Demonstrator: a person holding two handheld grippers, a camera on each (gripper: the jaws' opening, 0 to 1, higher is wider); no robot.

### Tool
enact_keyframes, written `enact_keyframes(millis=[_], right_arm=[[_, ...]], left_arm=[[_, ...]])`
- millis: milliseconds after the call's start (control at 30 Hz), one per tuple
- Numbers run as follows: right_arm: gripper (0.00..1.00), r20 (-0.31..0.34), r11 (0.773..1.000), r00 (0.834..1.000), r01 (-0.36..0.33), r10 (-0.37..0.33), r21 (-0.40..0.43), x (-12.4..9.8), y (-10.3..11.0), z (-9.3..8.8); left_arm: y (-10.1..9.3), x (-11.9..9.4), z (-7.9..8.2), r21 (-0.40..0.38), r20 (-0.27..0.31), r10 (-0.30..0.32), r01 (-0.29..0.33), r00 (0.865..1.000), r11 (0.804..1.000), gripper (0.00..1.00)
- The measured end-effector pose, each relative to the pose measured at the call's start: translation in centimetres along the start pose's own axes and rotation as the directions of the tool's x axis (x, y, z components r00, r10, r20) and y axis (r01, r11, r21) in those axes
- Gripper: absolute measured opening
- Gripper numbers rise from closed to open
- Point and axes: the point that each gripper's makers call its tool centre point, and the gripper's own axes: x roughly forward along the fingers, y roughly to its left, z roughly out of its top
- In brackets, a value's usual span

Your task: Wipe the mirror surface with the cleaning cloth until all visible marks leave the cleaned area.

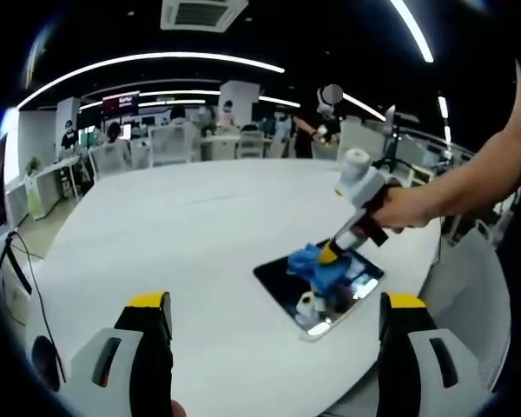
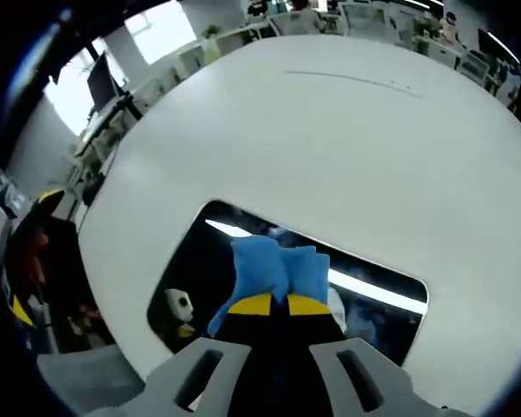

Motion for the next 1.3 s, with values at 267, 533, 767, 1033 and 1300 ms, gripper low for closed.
enact_keyframes(millis=[267, 533, 767, 1033, 1300], right_arm=[[0.00, 0.012, 1.000, 1.000, 0.012, -0.012, -0.006, 0.5, -0.8, 1.4], [0.00, 0.041, 1.000, 0.999, 0.023, -0.022, -0.016, 0.7, -1.2, 2.0], [0.00, 0.039, 1.000, 0.999, 0.022, -0.023, 0.009, 1.0, -1.6, 2.6], [0.00, 0.030, 1.000, 1.000, -0.001, 0.000, 0.003, 0.8, -1.6, 2.4], [0.00, 0.031, 1.000, 1.000, 0.001, -0.001, 0.003, 0.5, -2.6, 2.1]], left_arm=[[0.4, -0.4, 0.0, -0.006, 0.005, 0.013, -0.013, 1.000, 1.000, 0.99], [0.4, -0.7, -0.4, -0.017, 0.005, 0.017, -0.017, 1.000, 1.000, 0.99], [0.5, -0.6, -0.2, -0.016, 0.011, 0.024, -0.024, 1.000, 1.000, 0.99], [0.5, -0.5, -0.4, -0.018, 0.006, 0.025, -0.025, 1.000, 1.000, 0.99], [0.9, -0.4, 0.2, -0.008, 0.014, 0.035, -0.035, 0.999, 0.999, 0.99]])
